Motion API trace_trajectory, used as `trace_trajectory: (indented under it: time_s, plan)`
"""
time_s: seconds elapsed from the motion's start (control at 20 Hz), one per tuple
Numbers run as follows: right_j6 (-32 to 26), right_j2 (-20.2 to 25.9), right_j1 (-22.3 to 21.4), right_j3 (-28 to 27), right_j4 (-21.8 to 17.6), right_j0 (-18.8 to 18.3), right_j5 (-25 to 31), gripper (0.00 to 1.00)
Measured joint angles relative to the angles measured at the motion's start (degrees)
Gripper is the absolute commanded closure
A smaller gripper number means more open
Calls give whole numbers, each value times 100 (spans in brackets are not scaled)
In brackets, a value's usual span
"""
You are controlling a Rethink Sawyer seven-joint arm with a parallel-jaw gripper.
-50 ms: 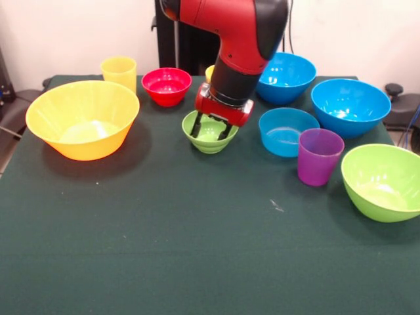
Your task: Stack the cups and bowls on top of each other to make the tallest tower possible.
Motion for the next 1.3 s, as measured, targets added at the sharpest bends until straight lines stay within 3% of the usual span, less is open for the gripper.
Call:
trace_trajectory:
  time_s: [1.3]
  plan:
    - [0, -106, 128, -396, -145, -109, -41, 0]
